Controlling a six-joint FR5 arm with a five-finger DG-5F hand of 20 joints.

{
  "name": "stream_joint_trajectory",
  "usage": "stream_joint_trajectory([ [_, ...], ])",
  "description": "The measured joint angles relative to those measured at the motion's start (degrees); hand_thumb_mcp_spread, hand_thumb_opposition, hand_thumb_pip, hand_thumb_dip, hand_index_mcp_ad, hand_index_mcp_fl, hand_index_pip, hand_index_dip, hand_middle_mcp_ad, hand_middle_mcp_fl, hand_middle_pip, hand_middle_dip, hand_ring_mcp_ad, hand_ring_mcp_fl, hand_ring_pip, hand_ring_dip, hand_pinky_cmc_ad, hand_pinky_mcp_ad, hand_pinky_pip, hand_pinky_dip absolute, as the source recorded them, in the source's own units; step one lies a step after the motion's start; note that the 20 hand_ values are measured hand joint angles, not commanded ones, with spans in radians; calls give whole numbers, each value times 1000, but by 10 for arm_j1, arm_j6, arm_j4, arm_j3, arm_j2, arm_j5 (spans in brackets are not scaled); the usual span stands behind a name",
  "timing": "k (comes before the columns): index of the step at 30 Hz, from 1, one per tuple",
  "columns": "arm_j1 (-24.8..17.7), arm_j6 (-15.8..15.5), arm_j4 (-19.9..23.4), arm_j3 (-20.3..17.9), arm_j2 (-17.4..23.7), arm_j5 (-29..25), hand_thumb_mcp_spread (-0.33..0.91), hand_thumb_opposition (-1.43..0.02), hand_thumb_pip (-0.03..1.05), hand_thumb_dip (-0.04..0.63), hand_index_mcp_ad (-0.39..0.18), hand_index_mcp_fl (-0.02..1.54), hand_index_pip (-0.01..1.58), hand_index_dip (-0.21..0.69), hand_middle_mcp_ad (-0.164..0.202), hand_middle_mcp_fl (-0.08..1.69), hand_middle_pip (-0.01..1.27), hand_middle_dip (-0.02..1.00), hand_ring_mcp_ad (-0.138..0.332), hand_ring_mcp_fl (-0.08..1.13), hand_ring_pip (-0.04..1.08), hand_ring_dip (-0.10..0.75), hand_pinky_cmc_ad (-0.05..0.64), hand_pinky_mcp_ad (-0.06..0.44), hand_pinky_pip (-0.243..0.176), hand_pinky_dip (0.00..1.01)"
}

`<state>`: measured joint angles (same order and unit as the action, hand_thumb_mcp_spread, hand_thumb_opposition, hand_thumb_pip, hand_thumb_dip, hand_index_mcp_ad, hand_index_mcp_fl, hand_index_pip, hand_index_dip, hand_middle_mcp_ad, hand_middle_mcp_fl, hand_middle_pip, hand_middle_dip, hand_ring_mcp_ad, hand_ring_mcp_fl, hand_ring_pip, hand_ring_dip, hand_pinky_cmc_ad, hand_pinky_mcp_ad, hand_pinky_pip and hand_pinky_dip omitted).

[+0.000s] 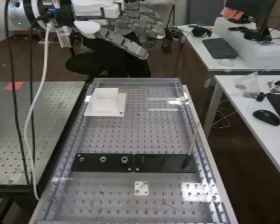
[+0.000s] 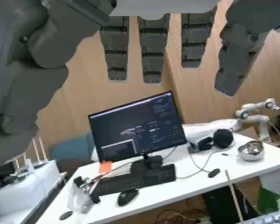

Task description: Grab the chopstick and place it in the clear container

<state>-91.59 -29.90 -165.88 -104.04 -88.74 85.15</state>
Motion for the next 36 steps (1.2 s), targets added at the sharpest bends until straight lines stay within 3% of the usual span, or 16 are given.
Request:
stream_joint_trajectory([
  [16, 0, 19, -3, 7, -17, 1, 354, -695, 218, 103, -87, 265, 72, 297, 75, 215, 138, 204, 202, 52, 119, 77, 552, 440, 51, 126],
  [26, 7, 93, 21, 5, -32, 8, 358, -721, 241, 117, -87, 290, 65, 337, 77, 286, 138, 239, 202, 51, 119, 77, 555, 436, 17, 126],
  [30, 11, 131, 35, 1, -39, 4, 360, -721, 286, 134, -87, 361, 70, 365, 77, 325, 134, 260, 202, 49, 119, 77, 555, 436, -9, 124],
  [36, 12, 181, 63, -10, -41, -22, 356, -721, 318, 145, -87, 452, 54, 398, 75, 374, 138, 283, 202, 49, 122, 77, 555, 436, -14, 126],
])
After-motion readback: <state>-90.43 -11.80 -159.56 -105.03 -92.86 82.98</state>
